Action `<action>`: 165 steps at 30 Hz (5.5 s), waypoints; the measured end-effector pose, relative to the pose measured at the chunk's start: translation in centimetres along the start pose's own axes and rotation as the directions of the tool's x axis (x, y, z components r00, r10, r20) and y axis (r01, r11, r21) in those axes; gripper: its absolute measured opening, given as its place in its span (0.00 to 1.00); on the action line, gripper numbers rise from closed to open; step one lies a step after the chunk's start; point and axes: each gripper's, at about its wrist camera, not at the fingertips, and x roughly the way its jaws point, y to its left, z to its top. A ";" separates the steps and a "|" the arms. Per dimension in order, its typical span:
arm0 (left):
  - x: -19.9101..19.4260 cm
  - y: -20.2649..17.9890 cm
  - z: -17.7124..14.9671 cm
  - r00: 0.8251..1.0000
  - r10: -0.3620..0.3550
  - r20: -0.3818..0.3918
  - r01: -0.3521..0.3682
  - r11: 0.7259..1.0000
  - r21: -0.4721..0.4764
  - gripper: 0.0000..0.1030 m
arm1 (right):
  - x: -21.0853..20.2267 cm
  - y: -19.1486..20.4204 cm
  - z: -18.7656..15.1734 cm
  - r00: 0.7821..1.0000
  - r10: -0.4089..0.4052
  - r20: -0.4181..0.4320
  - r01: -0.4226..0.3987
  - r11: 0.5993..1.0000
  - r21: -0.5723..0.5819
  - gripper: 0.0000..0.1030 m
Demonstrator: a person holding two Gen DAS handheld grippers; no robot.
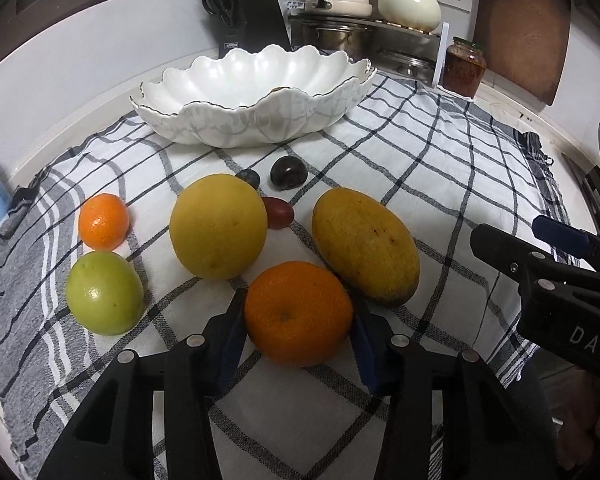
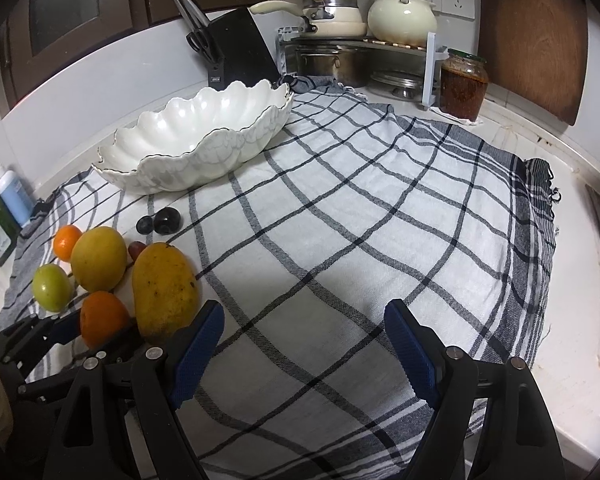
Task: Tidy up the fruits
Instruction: 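Grasp the orange with the left tool, then grasp the yellow mango with the right tool while the left tool lifts the orange, then carry the orange with the left tool and the mango with the right tool over the bowl, then open both tools to drop the orange and mango into the bowl, then withdraw both tools from the bowl toward the remaining fruits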
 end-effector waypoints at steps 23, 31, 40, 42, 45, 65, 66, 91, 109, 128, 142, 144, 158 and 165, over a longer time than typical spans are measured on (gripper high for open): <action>-4.8 5.0 -0.7 0.993 0.094 0.066 -0.089 0.993 -0.075 0.45 | 0.6 7.1 0.8 0.994 0.107 -0.006 -0.107 0.984 -0.141 0.80; -4.9 6.0 -0.4 0.990 0.114 0.079 -0.106 0.989 -0.098 0.45 | 2.3 8.7 1.1 0.996 0.084 -0.024 -0.087 0.979 -0.186 0.80; -4.3 6.5 -0.5 0.991 0.115 0.065 -0.107 0.988 -0.112 0.45 | 4.4 9.8 0.6 0.993 0.089 -0.080 -0.104 0.971 -0.217 0.58; -4.3 6.5 -0.5 0.991 0.117 0.065 -0.109 0.988 -0.112 0.45 | 4.4 9.8 0.5 0.992 0.103 -0.074 -0.117 0.969 -0.217 0.51; -4.3 6.5 -0.5 0.991 0.117 0.065 -0.109 0.988 -0.111 0.45 | 4.3 9.9 0.4 0.992 0.108 -0.071 -0.122 0.968 -0.221 0.50; -4.8 5.2 1.2 0.990 0.112 0.091 -0.104 0.990 -0.090 0.45 | 1.8 7.8 1.9 0.990 0.142 -0.016 -0.143 0.976 -0.163 0.49; -4.8 5.2 1.4 0.989 0.112 0.093 -0.104 0.990 -0.091 0.45 | 1.7 7.7 2.1 0.990 0.142 -0.012 -0.142 0.976 -0.163 0.49; -4.2 6.1 9.7 0.977 0.118 0.179 -0.102 0.990 -0.093 0.45 | 0.4 6.4 10.5 0.985 0.120 0.125 -0.101 0.984 -0.149 0.49; 0.0 8.0 17.3 0.969 0.139 0.205 -0.123 0.989 -0.087 0.45 | 5.4 5.7 17.4 0.988 0.076 0.132 -0.059 0.990 -0.131 0.49; 6.2 10.4 20.0 0.975 0.182 0.126 -0.170 0.980 -0.105 0.45 | 11.8 6.4 19.9 0.998 -0.001 0.063 0.009 0.991 -0.131 0.49; 7.1 10.7 19.6 0.978 0.187 0.093 -0.176 0.978 -0.115 0.61 | 13.1 6.7 19.7 0.999 -0.031 0.020 0.033 0.990 -0.135 0.55; 6.9 10.7 19.6 0.977 0.189 0.093 -0.178 0.977 -0.118 0.63 | 12.6 6.6 19.8 0.998 -0.048 0.046 0.054 0.990 -0.128 0.68; 3.9 10.5 19.2 0.967 0.219 0.133 -0.201 0.970 -0.135 0.84 | 8.3 6.6 20.2 0.988 -0.064 0.143 0.079 0.992 -0.099 0.86; 1.2 10.1 18.8 0.959 0.228 0.167 -0.207 0.969 -0.138 0.84 | 6.0 6.5 19.7 0.985 -0.046 0.167 0.061 0.994 -0.086 0.86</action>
